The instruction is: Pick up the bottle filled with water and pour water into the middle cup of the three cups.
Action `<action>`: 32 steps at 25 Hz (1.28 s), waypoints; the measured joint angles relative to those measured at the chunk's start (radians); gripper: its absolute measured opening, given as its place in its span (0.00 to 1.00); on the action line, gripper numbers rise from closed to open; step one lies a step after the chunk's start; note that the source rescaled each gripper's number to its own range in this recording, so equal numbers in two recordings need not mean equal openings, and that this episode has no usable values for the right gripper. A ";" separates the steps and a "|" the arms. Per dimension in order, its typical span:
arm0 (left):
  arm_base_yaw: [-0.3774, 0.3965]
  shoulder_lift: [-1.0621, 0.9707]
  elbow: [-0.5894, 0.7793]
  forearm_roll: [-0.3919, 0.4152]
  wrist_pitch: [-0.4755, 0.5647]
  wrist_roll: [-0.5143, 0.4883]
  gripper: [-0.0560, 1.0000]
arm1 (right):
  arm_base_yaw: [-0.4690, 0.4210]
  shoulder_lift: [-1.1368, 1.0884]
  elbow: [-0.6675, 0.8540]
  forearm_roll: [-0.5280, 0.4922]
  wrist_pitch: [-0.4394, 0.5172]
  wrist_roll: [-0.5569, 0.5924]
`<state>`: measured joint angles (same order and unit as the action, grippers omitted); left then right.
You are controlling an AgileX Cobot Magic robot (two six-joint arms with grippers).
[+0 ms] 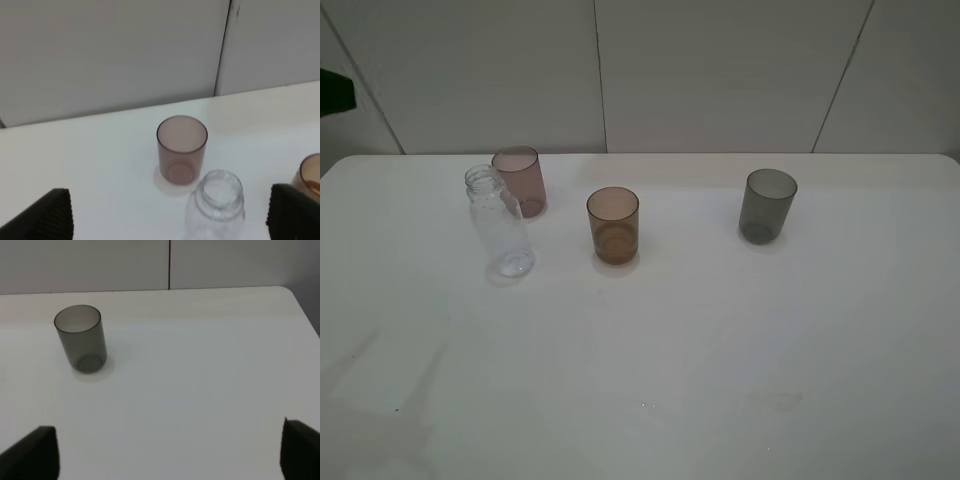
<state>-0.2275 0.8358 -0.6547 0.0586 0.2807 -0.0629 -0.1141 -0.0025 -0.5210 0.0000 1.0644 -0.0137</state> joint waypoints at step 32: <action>0.000 -0.842 -0.013 -0.049 0.888 -0.053 1.00 | 0.000 0.000 0.000 0.000 0.000 0.000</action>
<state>-0.2275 -0.0067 -0.6681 0.0094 1.1688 -0.1154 -0.1141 -0.0025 -0.5210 0.0000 1.0644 -0.0137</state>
